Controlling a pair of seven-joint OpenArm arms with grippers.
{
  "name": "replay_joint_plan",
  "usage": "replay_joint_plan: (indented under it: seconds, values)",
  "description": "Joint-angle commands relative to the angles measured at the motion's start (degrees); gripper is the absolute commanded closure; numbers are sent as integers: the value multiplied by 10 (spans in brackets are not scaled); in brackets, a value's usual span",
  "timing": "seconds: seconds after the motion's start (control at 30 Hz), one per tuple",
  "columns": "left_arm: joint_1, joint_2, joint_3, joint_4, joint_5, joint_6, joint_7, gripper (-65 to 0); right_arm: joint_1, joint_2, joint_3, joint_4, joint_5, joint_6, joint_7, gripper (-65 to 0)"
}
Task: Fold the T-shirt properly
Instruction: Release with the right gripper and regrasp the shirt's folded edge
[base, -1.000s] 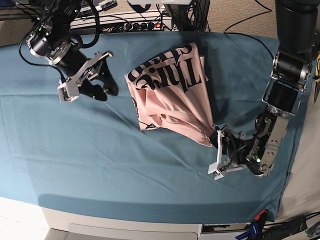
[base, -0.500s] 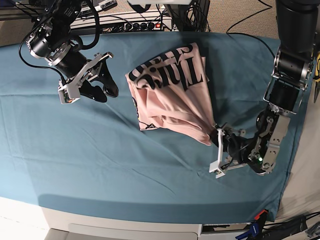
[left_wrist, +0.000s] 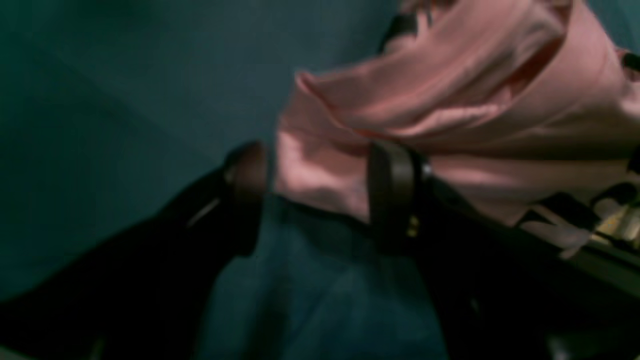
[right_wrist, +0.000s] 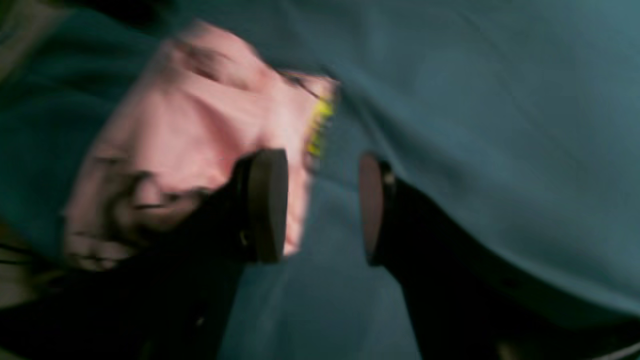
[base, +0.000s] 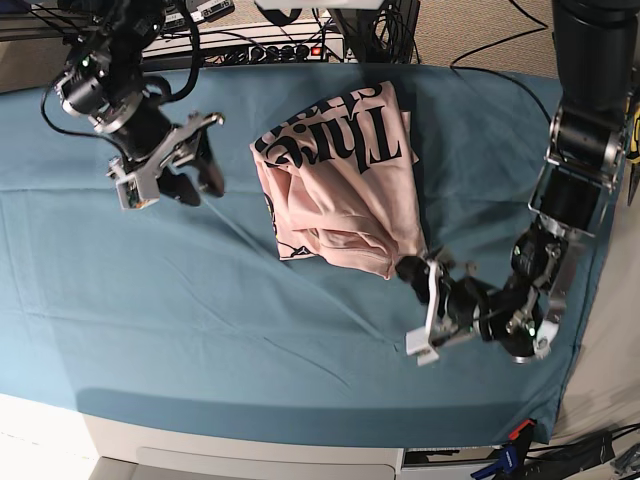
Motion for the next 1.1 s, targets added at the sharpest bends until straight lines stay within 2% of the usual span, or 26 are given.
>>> replay_joint_plan:
  seconds: [0.0,0.13,0.23,0.37,0.47,0.53,0.73,0.9,1.07]
  values:
    - [-29,-4,-5,8,-8,-2,-7,-331,16,3,1,-8,8,1,21,-241]
    - [-49,-2,-5,8,16,-2,-21,-331,76,3,1,-117,39,1,16,-241]
    - [-46,-2,-5,8,35,-2,-26,-331,134,3,1,-216,104,1,-28,-241]
    - [-30,-2,-5,8,35,-2,-25,-331,209,4,1,-340,213,1,-118,-241]
    - [-15,-2,-5,8,41,-2,-26,-331,246,4,1,-408,294,1,-120,-241]
    - [-4,-2,-5,8,50,-2,-26,-331,259,4,1,-431,326,1,-120,-241]
    - [21,-4,-5,8,54,-2,-26,-331,255,5,-8,-434,337,1,-120,-241]
    - [19,-4,-5,8,54,-2,-26,-331,242,7,-91,-435,277,1,-120,-241]
    - [19,-4,-5,8,55,-2,-26,-331,240,6,-143,-434,262,-2,-120,-241]
